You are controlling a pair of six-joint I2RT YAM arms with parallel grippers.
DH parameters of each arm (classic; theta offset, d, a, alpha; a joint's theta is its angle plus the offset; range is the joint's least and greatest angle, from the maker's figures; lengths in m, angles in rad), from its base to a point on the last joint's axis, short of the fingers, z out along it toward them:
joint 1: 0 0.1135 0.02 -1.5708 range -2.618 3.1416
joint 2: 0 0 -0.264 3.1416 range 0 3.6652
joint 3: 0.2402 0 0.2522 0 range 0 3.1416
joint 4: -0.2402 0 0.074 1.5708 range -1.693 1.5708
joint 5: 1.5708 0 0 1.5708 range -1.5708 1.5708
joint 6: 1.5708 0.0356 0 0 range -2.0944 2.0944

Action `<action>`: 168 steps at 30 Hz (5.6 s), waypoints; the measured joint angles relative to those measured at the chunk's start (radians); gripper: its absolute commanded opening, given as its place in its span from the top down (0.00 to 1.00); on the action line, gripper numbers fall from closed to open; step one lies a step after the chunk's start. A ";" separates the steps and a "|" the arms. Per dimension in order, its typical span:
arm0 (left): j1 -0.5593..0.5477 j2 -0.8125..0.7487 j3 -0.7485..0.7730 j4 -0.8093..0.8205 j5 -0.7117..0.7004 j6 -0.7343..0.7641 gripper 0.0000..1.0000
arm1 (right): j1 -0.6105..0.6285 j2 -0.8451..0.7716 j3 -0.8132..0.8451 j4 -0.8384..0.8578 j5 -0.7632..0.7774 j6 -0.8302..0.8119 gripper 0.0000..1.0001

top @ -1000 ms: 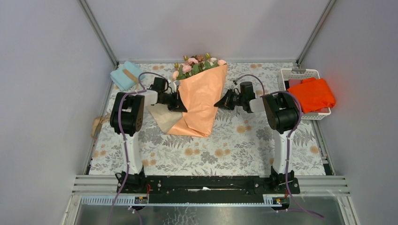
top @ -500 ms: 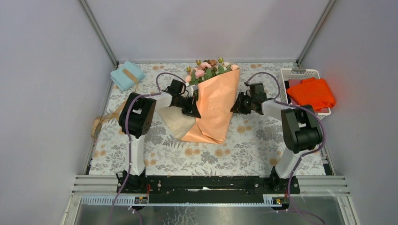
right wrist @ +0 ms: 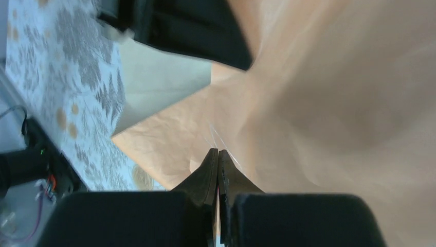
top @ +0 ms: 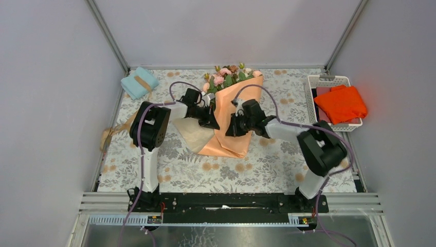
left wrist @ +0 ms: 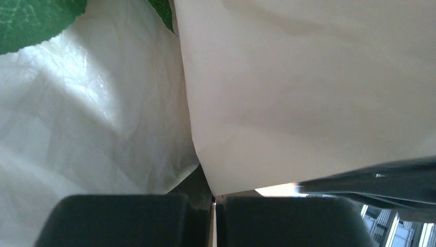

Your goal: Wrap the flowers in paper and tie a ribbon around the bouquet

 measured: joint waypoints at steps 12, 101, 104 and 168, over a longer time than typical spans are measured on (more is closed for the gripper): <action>0.007 -0.117 0.059 -0.174 -0.090 0.148 0.73 | -0.014 0.227 0.012 0.013 -0.230 0.057 1.00; 0.460 -0.310 -0.187 -0.090 -0.345 0.035 0.06 | -0.070 0.241 -0.027 0.066 -0.299 0.164 1.00; 0.456 -0.224 -0.104 -0.036 -0.339 -0.042 0.06 | -0.070 0.243 -0.024 0.060 -0.301 0.157 1.00; -0.198 0.245 0.560 -0.072 -0.222 0.009 1.00 | -0.392 -0.156 -0.192 -0.101 -0.020 0.119 0.46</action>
